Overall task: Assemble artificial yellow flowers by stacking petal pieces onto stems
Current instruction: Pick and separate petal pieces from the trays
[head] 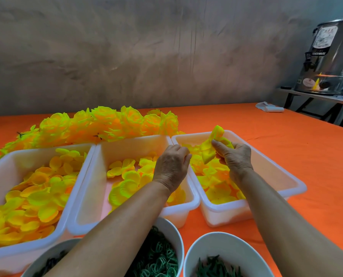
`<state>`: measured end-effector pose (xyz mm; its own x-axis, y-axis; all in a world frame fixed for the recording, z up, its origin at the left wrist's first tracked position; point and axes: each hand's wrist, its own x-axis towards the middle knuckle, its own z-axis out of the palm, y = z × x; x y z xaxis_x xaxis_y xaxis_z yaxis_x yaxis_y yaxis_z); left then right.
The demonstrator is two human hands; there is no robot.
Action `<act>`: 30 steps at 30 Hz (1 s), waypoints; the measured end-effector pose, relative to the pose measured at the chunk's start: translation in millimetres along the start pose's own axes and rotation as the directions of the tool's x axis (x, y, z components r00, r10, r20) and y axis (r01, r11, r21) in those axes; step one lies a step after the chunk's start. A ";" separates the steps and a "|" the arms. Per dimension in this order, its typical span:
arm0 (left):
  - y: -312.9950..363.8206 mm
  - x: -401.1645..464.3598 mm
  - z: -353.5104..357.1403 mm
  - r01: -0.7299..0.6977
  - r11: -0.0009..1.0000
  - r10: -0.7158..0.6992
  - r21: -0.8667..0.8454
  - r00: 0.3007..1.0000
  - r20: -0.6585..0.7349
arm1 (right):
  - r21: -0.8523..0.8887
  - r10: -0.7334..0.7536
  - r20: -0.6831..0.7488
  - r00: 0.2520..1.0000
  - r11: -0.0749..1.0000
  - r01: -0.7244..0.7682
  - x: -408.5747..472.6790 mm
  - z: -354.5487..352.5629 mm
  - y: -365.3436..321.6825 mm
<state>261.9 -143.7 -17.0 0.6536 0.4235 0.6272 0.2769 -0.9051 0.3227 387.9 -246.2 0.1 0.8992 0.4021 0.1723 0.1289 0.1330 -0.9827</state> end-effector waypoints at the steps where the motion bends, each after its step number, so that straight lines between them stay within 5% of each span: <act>1: 0.9 0.2 -0.7 0.003 1.000 -0.004 -0.031 0.999 -0.037 | 0.012 -0.011 0.033 0.999 1.000 0.010 -1.3 1.1 -1.1; 14: 5.2 -0.2 -7.2 0.062 0.918 -0.076 -0.392 0.997 -0.020 | -0.062 -0.129 0.418 0.899 0.983 0.170 -14.6 11.3 -1.5; 24: 5.6 -0.6 -7.0 0.131 0.808 -0.128 -0.575 0.991 0.045 | -0.217 0.102 0.491 0.865 0.976 0.008 -10.9 8.8 -1.8; 30: -0.2 2.2 -4.6 0.242 0.697 -0.272 -0.675 0.960 0.063 | -0.035 0.172 0.561 0.810 0.982 -0.184 -7.7 6.1 -4.3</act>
<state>260.0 -142.4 -12.5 0.5970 0.6504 0.4695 -0.1247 -0.5029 0.8553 377.9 -244.3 3.4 0.5157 0.8567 0.0088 -0.0247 0.0251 -0.9994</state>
